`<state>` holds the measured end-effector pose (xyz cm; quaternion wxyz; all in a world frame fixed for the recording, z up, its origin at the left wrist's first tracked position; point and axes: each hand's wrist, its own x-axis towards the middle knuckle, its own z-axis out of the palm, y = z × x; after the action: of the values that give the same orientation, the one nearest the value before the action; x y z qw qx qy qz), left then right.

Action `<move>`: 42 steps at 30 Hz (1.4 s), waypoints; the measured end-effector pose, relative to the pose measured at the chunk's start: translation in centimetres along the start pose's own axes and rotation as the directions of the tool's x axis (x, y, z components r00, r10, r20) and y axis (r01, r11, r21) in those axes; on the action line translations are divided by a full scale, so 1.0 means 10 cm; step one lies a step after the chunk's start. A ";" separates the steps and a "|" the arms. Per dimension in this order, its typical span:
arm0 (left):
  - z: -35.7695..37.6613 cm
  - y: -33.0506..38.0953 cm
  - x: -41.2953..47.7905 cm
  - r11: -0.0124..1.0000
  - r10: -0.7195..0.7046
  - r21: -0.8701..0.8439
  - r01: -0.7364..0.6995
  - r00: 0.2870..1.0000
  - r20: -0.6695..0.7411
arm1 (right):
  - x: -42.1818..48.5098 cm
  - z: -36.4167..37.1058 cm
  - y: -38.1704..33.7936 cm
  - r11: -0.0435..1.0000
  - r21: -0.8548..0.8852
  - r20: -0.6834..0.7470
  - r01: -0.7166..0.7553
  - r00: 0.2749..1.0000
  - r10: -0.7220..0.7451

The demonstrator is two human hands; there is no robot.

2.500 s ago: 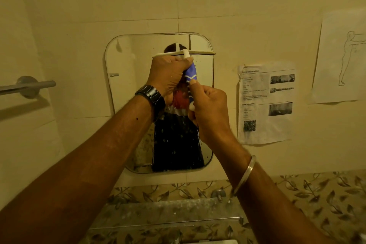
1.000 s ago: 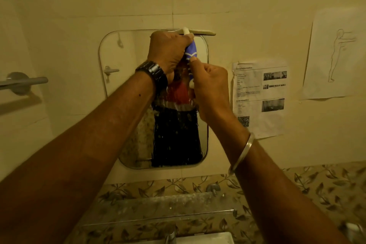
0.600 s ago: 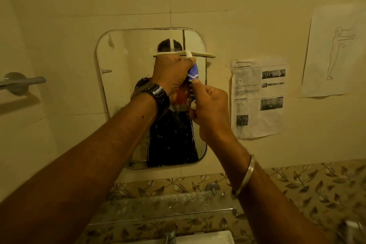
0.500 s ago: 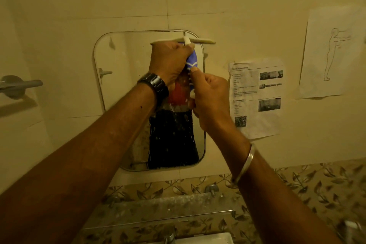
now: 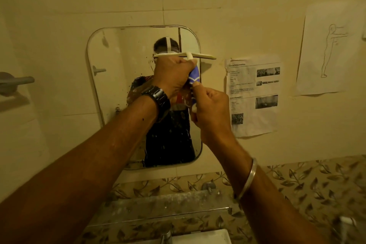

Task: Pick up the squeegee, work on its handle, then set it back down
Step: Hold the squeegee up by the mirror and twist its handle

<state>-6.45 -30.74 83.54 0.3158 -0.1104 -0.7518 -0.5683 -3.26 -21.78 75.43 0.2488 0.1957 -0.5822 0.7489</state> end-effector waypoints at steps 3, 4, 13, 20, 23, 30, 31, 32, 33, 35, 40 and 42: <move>-0.06 0.24 0.14 0.998 0.069 -0.011 -0.070 0.996 -0.058 | 0.16 0.07 -0.25 0.999 0.001 0.014 0.054 0.998 -0.054; -0.09 0.34 0.20 0.996 0.083 -0.033 -0.085 0.993 -0.083 | 0.22 0.11 -0.34 0.997 -0.002 0.014 0.075 0.997 -0.075; -0.19 0.15 0.27 0.997 -0.003 -0.077 -0.002 0.998 -0.067 | 0.17 0.21 -0.18 0.999 -0.027 0.024 0.042 0.999 -0.041; -0.24 -0.09 0.02 0.998 -0.021 -0.052 0.021 1.000 -0.004 | -0.08 0.22 -0.01 1.000 0.016 0.037 -0.012 0.999 0.011; -0.35 0.14 0.17 0.997 0.066 -0.042 -0.069 0.995 -0.070 | 0.08 0.34 -0.21 0.998 0.002 0.042 0.064 0.997 -0.065; -0.59 0.27 0.38 0.997 0.043 -0.062 -0.049 0.994 -0.100 | 0.24 0.65 -0.25 0.996 -0.029 0.010 0.085 0.996 -0.085; -0.60 0.20 0.34 0.998 0.038 -0.044 -0.043 0.994 -0.103 | 0.19 0.67 -0.18 0.997 -0.021 0.020 0.079 0.997 -0.078; -0.61 0.11 0.30 0.998 0.038 -0.037 -0.041 0.995 -0.095 | 0.13 0.67 -0.10 0.998 -0.010 0.029 0.069 0.997 -0.068; -0.61 0.02 0.26 0.998 0.034 -0.041 -0.037 0.996 -0.077 | 0.07 0.67 -0.02 0.998 -0.003 0.035 0.058 0.998 -0.058; -0.65 -0.14 0.17 0.999 0.009 -0.052 -0.011 0.999 -0.043 | -0.05 0.67 0.12 0.999 -0.010 0.044 0.045 0.998 -0.044; -0.78 -0.05 0.14 0.997 0.052 -0.059 -0.056 0.996 -0.066 | -0.05 0.77 0.00 0.998 0.009 0.051 0.064 0.997 -0.064; -0.84 0.13 0.25 0.995 0.083 -0.052 -0.088 0.992 -0.094 | 0.07 0.86 -0.15 0.996 0.001 0.045 0.091 0.995 -0.091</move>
<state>-4.74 -38.56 87.33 0.3710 -0.1252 -0.7148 -0.5794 -2.83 -29.72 79.11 0.2697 0.2385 -0.5787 0.7318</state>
